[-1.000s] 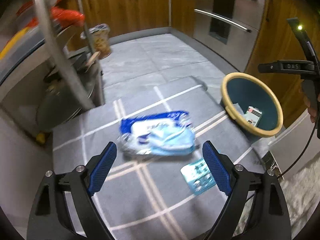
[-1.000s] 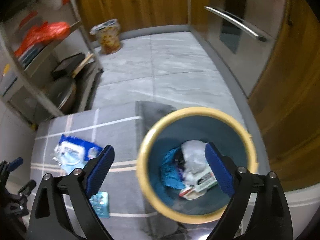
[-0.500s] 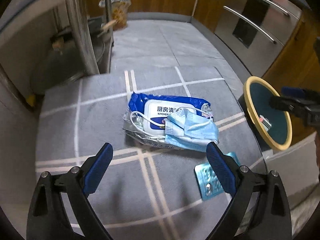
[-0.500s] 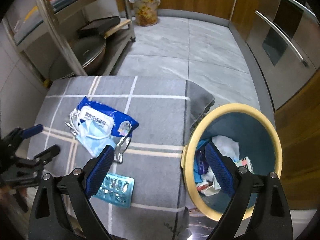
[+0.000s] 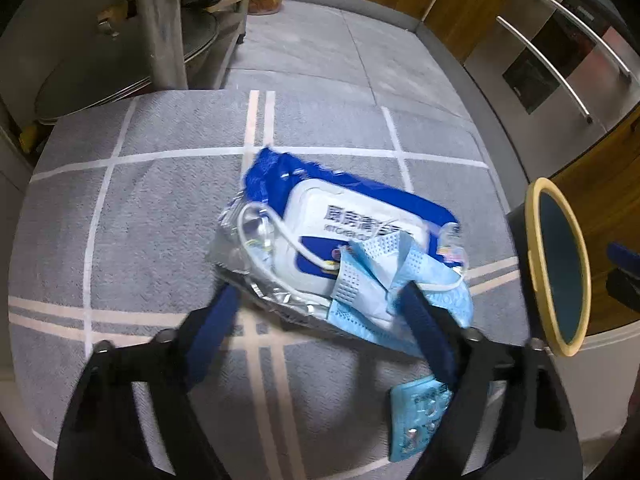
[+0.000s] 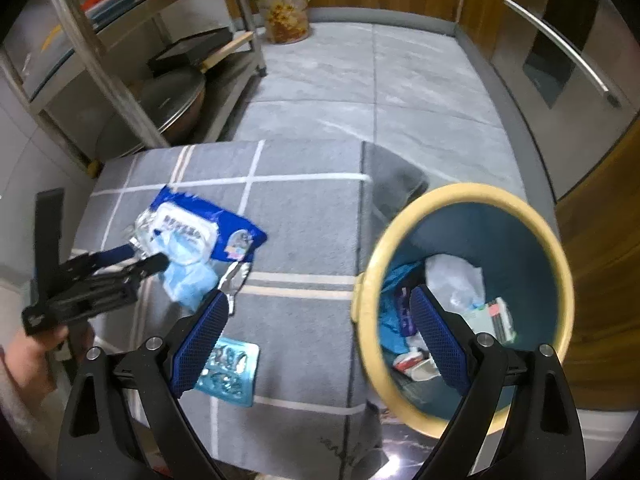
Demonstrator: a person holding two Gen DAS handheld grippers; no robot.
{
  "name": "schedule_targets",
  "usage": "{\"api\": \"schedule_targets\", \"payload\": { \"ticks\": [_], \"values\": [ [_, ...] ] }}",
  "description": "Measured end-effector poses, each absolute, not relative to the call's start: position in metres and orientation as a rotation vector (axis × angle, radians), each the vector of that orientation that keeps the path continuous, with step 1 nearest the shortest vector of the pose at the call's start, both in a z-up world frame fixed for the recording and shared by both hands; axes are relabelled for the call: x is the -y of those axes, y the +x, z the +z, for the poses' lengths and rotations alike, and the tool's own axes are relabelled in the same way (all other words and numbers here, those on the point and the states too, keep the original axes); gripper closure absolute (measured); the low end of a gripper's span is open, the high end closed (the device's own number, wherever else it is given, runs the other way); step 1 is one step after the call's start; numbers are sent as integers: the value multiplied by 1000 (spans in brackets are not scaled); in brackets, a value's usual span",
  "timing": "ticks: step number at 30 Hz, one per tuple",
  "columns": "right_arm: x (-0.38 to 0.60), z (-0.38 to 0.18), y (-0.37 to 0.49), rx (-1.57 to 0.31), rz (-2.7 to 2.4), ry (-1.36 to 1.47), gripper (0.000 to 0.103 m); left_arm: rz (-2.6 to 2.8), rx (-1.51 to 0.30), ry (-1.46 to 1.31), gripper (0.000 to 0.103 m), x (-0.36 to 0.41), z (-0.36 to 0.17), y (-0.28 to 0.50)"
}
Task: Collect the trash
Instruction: 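Grasp the blue wet-wipe pack and mask with the left tool while the right tool grasps the teal pill tray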
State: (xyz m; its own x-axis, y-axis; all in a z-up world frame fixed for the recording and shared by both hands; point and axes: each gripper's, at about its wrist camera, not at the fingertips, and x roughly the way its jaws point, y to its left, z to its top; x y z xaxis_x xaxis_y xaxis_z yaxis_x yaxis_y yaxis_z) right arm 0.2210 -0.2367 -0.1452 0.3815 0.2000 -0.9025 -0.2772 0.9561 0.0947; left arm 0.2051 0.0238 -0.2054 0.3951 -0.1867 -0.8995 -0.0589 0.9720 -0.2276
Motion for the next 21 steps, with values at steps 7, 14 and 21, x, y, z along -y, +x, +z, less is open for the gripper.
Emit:
{"api": "schedule_targets", "payload": {
  "ticks": [7,14,21],
  "values": [
    [201,-167,211,-1189,479,-202,11,-83,-1171,-251,73,-41,-209,208],
    [170,-188,180,-1208,683,-409,11,-121,-1132,-172,90,-38,-194,212],
    [139,-214,152,-1213,837,-633,11,-168,-1044,-63,91,-25,-162,212]
  ]
}}
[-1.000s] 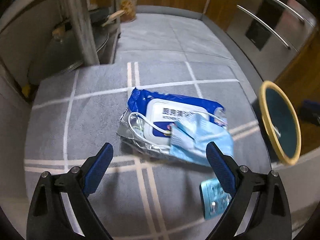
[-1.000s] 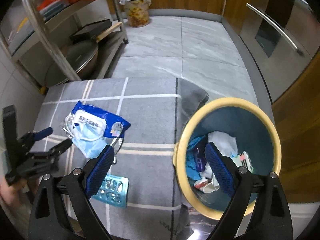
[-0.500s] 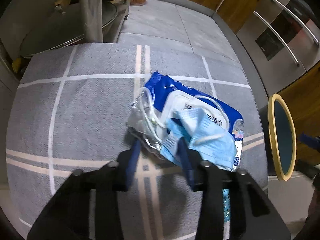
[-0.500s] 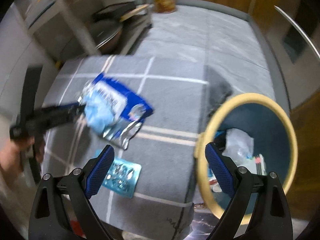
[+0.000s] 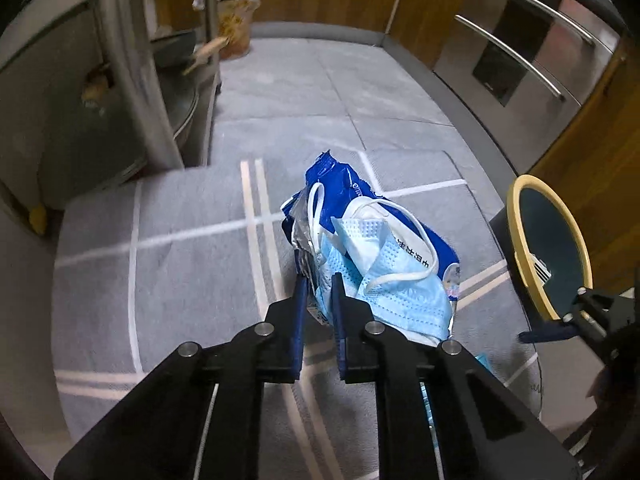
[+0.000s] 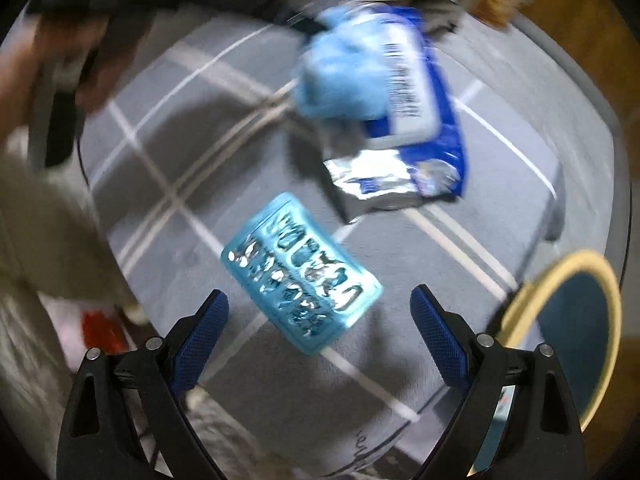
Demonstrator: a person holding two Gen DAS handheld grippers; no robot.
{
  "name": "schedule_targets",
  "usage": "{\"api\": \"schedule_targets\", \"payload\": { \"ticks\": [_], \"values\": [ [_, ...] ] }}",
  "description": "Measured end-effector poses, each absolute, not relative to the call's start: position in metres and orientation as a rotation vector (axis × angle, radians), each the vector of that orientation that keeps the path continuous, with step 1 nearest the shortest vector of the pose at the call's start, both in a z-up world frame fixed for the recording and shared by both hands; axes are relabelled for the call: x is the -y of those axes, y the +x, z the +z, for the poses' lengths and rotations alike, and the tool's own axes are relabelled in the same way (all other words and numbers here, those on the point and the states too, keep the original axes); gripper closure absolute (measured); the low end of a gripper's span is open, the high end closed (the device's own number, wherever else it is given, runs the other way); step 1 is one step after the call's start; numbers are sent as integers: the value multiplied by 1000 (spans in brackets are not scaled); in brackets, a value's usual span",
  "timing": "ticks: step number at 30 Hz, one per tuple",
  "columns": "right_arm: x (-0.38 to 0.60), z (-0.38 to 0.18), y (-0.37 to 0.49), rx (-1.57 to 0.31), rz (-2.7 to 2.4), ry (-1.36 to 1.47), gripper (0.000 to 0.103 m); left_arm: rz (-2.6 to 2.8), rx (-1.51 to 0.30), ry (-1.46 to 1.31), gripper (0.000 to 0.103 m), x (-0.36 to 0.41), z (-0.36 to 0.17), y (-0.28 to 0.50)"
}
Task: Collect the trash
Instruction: 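Grasp the blue wet-wipe pack and mask with the left tool while the right tool grasps the teal pill tray, then lift the wipe pack and mask with the left tool while the right tool holds the pill tray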
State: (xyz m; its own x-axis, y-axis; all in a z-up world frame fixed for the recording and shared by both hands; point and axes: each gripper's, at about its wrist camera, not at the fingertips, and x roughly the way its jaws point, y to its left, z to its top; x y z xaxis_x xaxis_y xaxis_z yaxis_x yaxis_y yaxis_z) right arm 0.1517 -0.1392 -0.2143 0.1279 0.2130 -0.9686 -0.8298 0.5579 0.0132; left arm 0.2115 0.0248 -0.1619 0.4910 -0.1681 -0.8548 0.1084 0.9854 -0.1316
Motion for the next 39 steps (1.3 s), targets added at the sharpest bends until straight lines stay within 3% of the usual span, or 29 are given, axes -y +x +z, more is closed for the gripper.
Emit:
{"api": "schedule_targets", "payload": {
  "ticks": [13,15,17,23,33,39],
  "values": [
    [113,-253,142,-1168,895,-849,12,-178,-1038,-54,92,-21,-158,218],
    [113,-254,145,-1194,912,-816,14,-182,-1041,-58,92,-21,-159,219],
    [114,-252,147,-1220,947,-779,28,-181,-1045,-60,92,-21,-160,219],
    [119,-250,143,-1254,943,-765,31,-173,-1047,-71,92,-23,-160,218],
    [156,-201,158,-1264,816,-612,32,-204,-990,-16,93,-5,-134,200],
    [210,-147,181,-1211,609,-326,32,-233,-948,21,93,8,-120,190]
  ]
}}
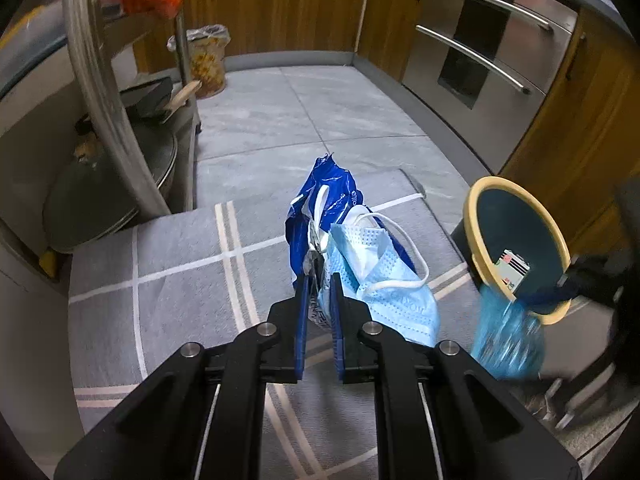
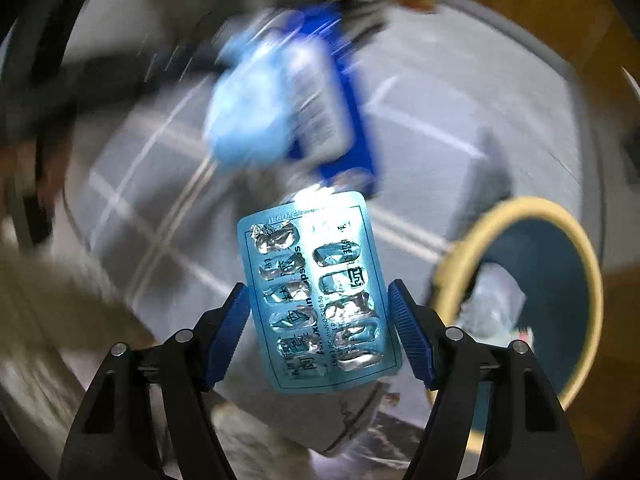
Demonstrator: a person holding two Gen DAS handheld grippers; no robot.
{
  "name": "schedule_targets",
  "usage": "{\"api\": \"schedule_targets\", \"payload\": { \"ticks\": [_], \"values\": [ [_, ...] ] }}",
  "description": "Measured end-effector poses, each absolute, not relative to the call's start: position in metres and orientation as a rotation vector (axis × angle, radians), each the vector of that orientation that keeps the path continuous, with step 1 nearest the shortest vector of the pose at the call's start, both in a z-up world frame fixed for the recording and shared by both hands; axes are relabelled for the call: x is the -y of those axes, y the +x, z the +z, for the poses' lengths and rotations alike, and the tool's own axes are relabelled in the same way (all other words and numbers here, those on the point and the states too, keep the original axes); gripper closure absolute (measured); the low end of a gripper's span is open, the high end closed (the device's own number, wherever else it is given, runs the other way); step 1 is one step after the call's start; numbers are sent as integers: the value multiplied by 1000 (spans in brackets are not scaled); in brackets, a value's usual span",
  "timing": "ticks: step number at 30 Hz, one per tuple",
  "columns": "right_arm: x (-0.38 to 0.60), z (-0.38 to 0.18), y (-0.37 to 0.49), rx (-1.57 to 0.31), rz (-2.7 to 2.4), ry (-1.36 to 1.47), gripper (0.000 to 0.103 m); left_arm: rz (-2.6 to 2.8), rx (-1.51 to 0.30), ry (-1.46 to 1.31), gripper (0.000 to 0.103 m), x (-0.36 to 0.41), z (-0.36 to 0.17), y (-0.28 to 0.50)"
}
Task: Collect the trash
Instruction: 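Lift the wipe pack and mask with the left tool while the right tool holds the pill tray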
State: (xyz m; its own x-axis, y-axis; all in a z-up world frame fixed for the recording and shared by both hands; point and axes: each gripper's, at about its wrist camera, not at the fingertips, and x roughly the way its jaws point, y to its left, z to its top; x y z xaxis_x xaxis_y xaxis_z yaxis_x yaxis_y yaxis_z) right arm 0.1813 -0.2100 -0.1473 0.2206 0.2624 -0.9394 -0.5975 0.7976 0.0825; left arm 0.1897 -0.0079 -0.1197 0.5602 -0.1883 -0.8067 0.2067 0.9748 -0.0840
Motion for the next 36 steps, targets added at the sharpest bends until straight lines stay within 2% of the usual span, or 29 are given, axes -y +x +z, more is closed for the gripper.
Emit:
{"api": "schedule_targets", "payload": {
  "ticks": [8,17,25,32,36],
  "values": [
    [254,-99,180,-1092,360,-20,31,-261,-885,88,95,25,-106,175],
    [258,-116,179,-1094,324,-25,31,-270,-805,176,97,42,-88,159],
    [288,-113,181,-1082,268,41,31,-299,-702,247,100,59,-52,145],
    [294,-117,181,-1094,269,47,31,-271,-817,150,100,39,-72,161],
    [291,-116,179,-1094,289,45,31,-215,-940,-8,100,-1,-109,181]
  ]
}}
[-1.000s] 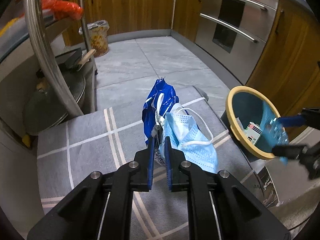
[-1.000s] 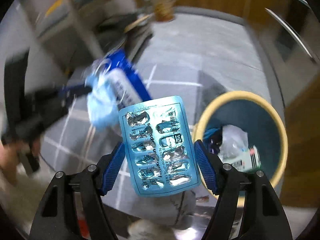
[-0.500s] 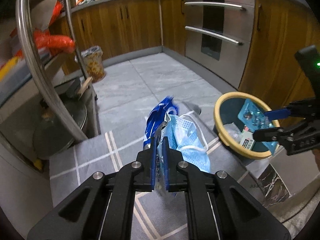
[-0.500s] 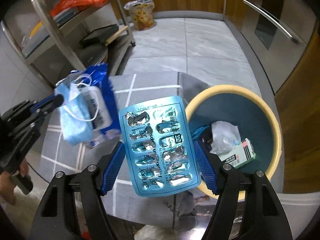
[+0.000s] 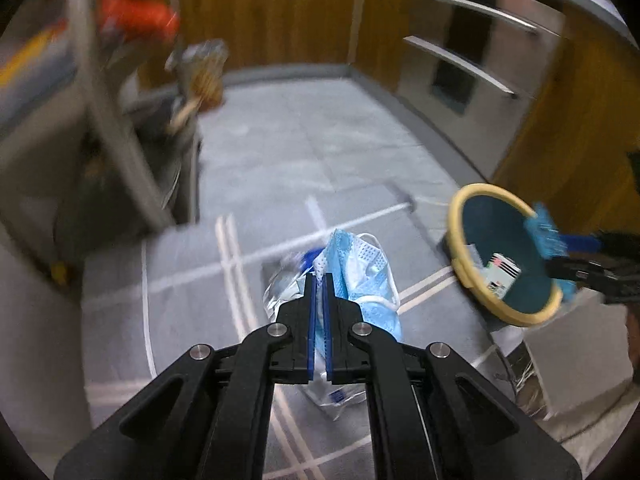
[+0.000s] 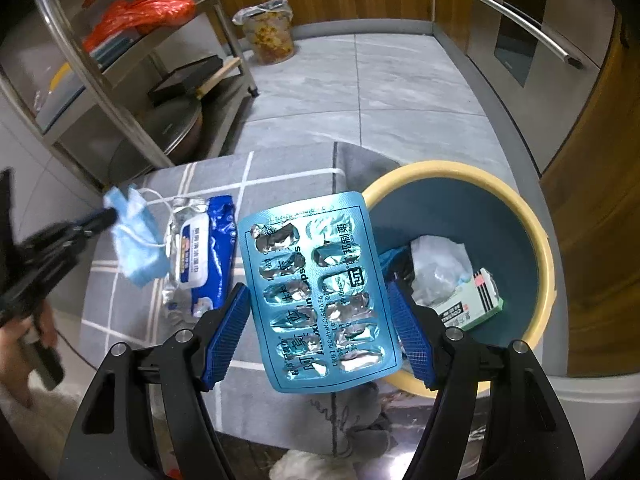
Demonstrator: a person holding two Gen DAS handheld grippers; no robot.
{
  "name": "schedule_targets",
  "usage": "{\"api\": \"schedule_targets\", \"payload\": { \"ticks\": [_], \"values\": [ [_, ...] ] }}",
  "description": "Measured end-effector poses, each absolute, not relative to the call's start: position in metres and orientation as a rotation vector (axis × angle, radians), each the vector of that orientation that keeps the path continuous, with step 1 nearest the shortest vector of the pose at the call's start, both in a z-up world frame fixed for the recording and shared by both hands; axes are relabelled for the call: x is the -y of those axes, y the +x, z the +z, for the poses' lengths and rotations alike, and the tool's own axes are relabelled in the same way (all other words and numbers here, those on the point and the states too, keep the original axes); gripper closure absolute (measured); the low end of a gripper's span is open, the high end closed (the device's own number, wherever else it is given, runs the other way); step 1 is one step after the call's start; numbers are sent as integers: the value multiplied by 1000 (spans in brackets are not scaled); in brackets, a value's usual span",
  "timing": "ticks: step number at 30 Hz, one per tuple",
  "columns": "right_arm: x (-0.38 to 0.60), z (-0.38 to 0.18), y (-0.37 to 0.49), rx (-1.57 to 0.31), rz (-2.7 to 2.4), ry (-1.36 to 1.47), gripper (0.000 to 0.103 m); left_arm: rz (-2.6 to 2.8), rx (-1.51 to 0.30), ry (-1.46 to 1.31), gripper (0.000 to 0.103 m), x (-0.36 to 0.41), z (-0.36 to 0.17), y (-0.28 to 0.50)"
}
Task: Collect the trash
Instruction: 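Lift the wipe pack and mask with the left tool while the right tool holds the pill tray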
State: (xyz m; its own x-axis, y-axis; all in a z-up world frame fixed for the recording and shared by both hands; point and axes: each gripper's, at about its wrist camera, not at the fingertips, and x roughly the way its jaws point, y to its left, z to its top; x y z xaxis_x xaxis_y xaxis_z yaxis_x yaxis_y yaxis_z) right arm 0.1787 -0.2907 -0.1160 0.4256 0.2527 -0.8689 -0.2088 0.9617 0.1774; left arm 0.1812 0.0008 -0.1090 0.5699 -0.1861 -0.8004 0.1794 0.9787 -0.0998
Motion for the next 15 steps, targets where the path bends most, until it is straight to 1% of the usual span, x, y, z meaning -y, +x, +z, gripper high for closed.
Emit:
{"api": "schedule_targets", "payload": {
  "ticks": [3,5,10,11,12,14,15],
  "values": [
    [285,-114,177,-1091,309,34,31,-187,-1028,-39,100,-13,-145,192],
    [282,-113,176,-1087,325,28,31,-175,-1054,-39,100,-17,-160,197],
    [275,-117,177,-1096,349,13,31,-184,-1023,-157,99,-33,-166,216],
    [274,-118,179,-1100,354,11,31,-182,-1019,-166,93,-36,-168,221],
    [273,-119,180,-1103,357,10,31,-183,-1023,-168,90,-36,-170,224],
    [271,-120,183,-1107,364,8,31,-197,-1042,-152,77,-34,-177,232],
    [270,-121,185,-1107,367,8,31,-202,-1048,-140,73,-32,-179,235]
  ]
}}
